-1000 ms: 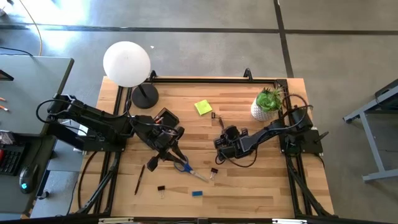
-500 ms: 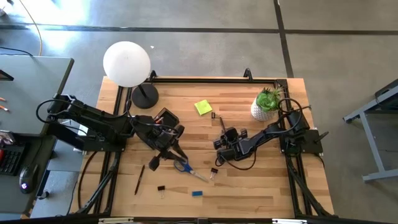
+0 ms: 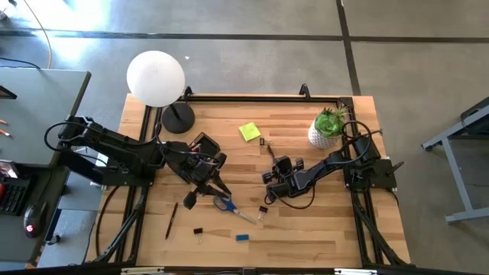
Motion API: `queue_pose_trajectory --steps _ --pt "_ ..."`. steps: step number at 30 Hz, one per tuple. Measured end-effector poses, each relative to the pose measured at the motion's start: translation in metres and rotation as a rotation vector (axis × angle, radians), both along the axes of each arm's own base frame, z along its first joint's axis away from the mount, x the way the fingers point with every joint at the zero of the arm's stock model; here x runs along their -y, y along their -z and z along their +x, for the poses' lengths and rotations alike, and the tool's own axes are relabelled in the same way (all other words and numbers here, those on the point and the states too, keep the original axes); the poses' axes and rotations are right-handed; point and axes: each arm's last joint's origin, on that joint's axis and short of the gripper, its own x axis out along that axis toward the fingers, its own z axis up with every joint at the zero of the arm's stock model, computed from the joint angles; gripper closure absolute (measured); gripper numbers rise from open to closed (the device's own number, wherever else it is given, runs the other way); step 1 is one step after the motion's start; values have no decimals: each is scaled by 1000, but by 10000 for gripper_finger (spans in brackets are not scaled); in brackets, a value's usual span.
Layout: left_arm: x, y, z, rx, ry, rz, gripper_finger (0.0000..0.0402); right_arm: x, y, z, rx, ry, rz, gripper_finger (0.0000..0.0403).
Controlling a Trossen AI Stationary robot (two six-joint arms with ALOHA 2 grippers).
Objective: Pick and place office supplies into organizer
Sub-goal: Put the right black pen into the metal mesh desk organizer
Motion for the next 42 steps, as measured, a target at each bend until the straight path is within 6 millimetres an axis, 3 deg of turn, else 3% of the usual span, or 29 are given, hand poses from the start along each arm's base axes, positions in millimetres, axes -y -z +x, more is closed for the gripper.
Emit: queue_pose_trajectory --steps 11,17,27,35,42 --pt "0 0 0 6 -17 13 355 -2 -1 1 28 1 -1 385" --pt "0 0 0 4 -17 13 355 -5 -12 6 37 -23 24 385" --pt "0 -2 -1 23 21 24 355 -17 -72 12 121 -84 -159 383" --pt "1 -2 -1 23 24 23 355 -38 -131 -11 253 -102 -313 384" --pt "1 -2 -1 24 38 21 355 -58 -154 -29 303 -127 -395 382"
